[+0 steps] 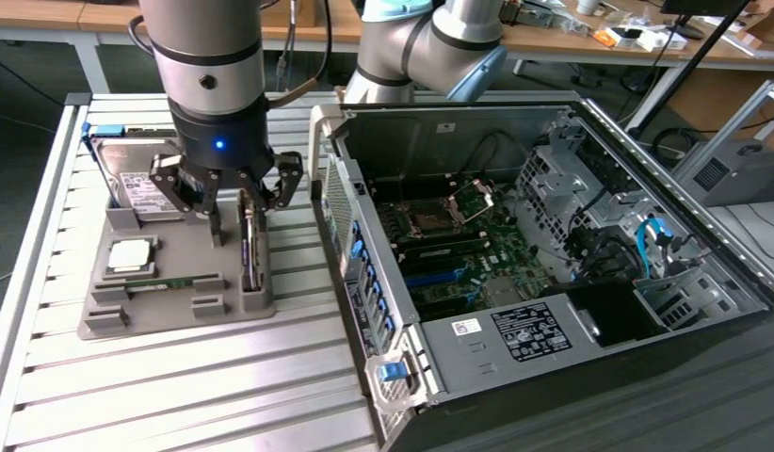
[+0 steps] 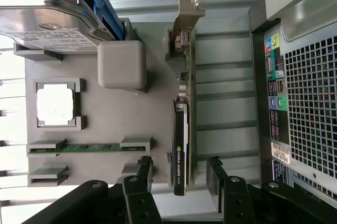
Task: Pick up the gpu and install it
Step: 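Pick up the gpu and move the gpu toward the slot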
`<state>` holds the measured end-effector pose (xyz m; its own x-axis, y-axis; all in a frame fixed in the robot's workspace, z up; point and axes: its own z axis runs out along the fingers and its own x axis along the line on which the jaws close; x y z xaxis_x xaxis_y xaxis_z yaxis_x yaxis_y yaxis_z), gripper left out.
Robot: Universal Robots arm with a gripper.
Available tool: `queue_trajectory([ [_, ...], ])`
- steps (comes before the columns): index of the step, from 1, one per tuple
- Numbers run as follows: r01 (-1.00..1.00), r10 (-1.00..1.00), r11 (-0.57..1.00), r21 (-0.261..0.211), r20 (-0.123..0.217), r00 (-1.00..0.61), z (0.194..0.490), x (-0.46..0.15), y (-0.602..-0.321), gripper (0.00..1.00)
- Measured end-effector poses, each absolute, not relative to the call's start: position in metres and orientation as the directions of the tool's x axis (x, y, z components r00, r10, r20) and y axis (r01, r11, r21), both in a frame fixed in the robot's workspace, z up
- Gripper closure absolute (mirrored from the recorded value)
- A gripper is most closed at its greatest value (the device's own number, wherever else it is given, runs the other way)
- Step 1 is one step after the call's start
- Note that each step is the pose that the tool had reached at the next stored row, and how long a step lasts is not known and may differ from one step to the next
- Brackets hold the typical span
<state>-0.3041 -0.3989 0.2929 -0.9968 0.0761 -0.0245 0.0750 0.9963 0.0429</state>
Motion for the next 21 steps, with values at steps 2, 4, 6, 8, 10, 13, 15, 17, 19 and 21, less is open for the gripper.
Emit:
queue_trajectory([
  [2,0.075,0.076,0.996,0.043,-0.025,-0.997,0.2925,-0.3041,-0.3989,0.46],
  [4,0.075,0.076,0.996,0.043,-0.025,-0.997,0.2922,-0.3041,-0.3989,0.46],
  [6,0.075,0.076,0.996,0.043,-0.025,-0.997,0.2916,-0.3041,-0.3989,0.46],
  [8,0.075,0.076,0.996,0.043,-0.025,-0.997,0.291,-0.3041,-0.3989,0.46],
  [10,0.075,0.076,0.996,0.043,-0.025,-0.997,0.2902,-0.3041,-0.3989,0.46],
  [13,0.075,0.076,0.996,0.043,-0.025,-0.997,0.2894,-0.3041,-0.3989,0.46],
  [15,0.075,0.076,0.996,0.043,-0.025,-0.997,0.2889,-0.3041,-0.399,0.46],
  [17,0.075,0.076,0.996,0.043,-0.025,-0.997,0.2885,-0.3041,-0.399,0.46],
  [19,0.075,0.076,0.996,0.043,-0.025,-0.997,0.2882,-0.3041,-0.399,0.46],
  [21,0.075,0.076,0.996,0.043,-0.025,-0.997,0.2875,-0.3041,-0.3989,0.46],
])
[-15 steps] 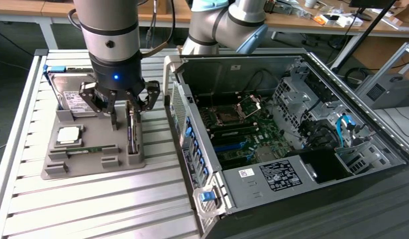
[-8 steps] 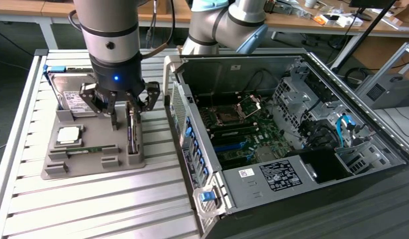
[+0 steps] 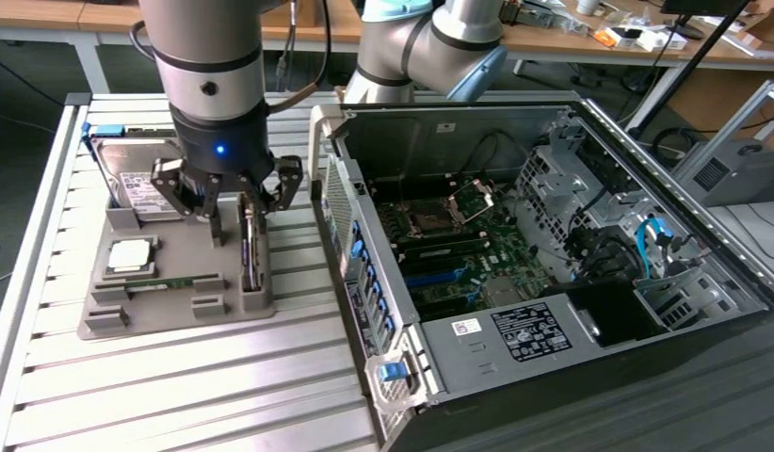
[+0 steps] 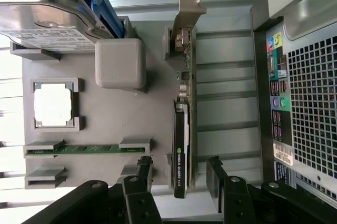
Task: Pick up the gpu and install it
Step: 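Pick up the gpu and move the gpu toward the slot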
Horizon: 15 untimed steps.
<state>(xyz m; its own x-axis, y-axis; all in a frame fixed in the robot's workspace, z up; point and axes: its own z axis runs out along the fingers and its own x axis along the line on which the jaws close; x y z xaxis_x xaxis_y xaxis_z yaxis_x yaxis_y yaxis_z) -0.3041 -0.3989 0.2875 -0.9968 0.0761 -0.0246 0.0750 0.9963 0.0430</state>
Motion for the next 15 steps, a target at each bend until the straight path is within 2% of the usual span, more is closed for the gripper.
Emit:
queue_trajectory([
  [15,0.074,0.075,0.996,0.043,-0.025,-0.997,0.2797,-0.2973,-0.3935,0.46],
])
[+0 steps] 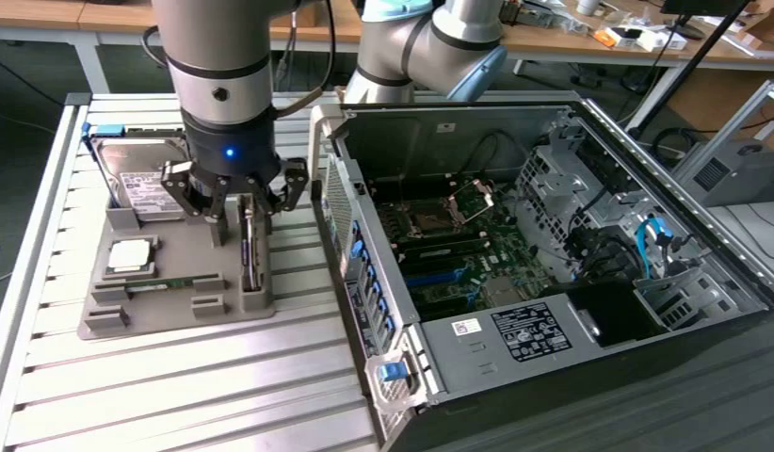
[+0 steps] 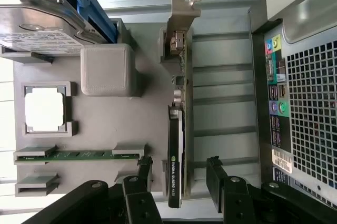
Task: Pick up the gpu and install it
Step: 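Pick up the gpu and move the gpu toward the slot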
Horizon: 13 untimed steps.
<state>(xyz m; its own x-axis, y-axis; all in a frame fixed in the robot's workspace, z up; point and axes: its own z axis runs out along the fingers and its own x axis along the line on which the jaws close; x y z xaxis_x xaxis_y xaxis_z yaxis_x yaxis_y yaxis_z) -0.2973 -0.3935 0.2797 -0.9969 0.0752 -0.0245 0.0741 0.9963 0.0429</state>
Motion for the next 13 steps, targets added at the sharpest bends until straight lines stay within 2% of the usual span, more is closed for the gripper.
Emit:
queue_trajectory([
  [13,0.051,0.052,0.998,0.033,-0.025,-0.998,0.263,-0.293,-0.372,0.46],
])
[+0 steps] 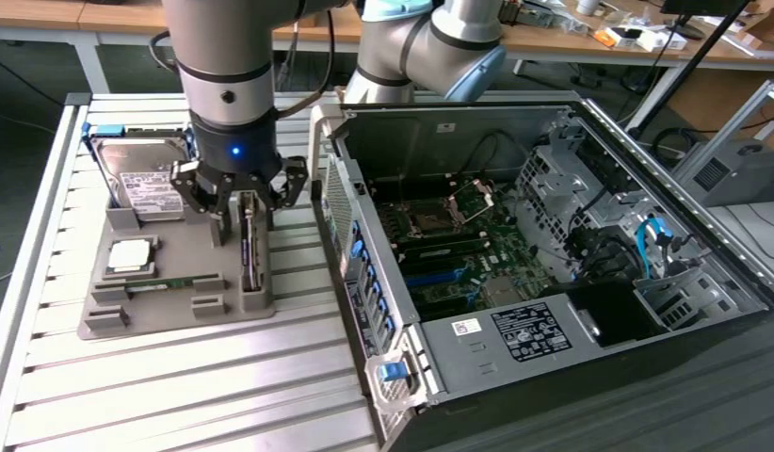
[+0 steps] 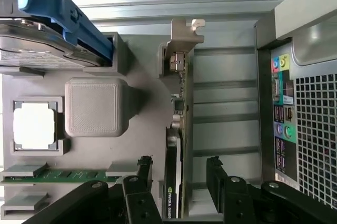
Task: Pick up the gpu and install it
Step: 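Pick up the gpu and move the gpu toward the slot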
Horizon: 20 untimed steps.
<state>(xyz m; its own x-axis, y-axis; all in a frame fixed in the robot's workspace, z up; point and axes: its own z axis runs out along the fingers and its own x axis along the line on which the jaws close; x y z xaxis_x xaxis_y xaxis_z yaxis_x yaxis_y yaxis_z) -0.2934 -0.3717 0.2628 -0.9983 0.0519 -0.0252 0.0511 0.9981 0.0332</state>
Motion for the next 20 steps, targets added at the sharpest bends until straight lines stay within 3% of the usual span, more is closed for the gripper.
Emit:
queue_trajectory([
  [16,0.05,0.051,0.998,0.033,-0.025,-0.998,0.247,-0.294,-0.37,0.46],
  [18,0.05,0.051,0.998,0.033,-0.025,-0.998,0.247,-0.294,-0.37,0.54],
  [20,0.05,0.051,0.998,0.033,-0.025,-0.998,0.247,-0.294,-0.37,0.54],
])
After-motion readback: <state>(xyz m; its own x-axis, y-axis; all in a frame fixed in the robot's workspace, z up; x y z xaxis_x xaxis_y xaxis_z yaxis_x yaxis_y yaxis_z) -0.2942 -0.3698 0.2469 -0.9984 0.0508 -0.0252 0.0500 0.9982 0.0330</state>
